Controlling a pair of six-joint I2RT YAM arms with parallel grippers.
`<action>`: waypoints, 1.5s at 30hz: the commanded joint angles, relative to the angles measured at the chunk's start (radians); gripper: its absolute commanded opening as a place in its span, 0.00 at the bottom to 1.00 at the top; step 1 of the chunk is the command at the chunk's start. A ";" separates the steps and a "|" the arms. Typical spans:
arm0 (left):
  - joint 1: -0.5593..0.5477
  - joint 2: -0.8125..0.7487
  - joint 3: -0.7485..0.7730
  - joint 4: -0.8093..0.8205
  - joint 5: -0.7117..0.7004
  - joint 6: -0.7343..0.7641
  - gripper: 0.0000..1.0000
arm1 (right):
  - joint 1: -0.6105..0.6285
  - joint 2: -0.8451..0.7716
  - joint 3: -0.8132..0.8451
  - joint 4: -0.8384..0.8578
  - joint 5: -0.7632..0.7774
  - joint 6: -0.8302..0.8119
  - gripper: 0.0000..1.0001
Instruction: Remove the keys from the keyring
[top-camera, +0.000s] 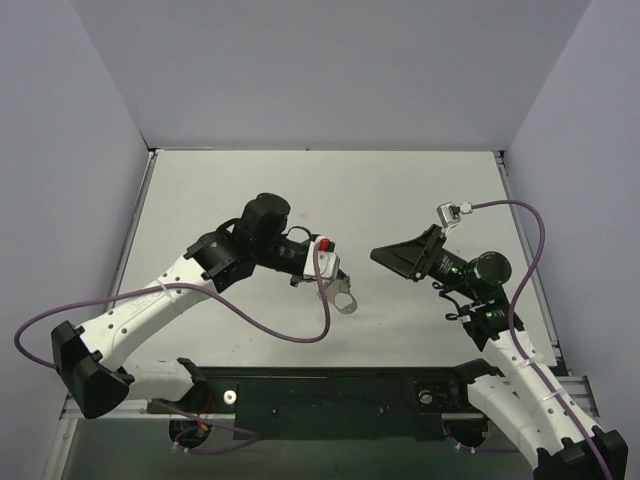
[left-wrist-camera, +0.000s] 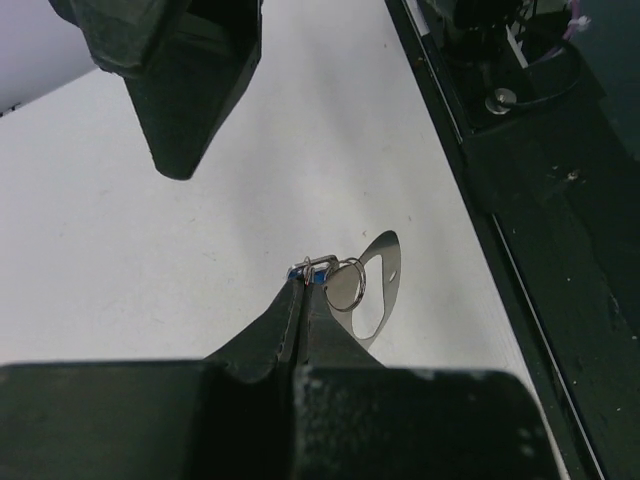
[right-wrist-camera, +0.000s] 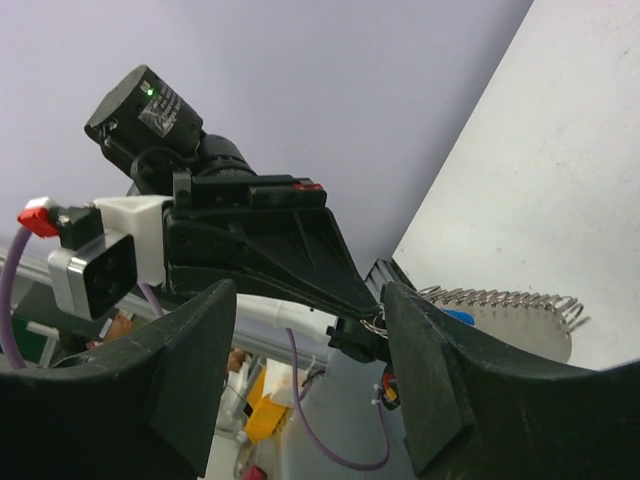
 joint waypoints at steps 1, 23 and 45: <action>-0.006 -0.082 -0.048 0.178 0.072 -0.154 0.00 | 0.099 -0.040 0.104 -0.182 0.048 -0.166 0.54; -0.006 -0.334 -0.317 0.818 -0.089 -0.976 0.00 | 0.319 -0.080 0.389 -0.732 0.250 -0.680 0.47; -0.006 -0.282 -0.329 0.999 -0.067 -1.294 0.00 | 0.374 -0.008 0.558 -0.845 0.187 -0.817 0.40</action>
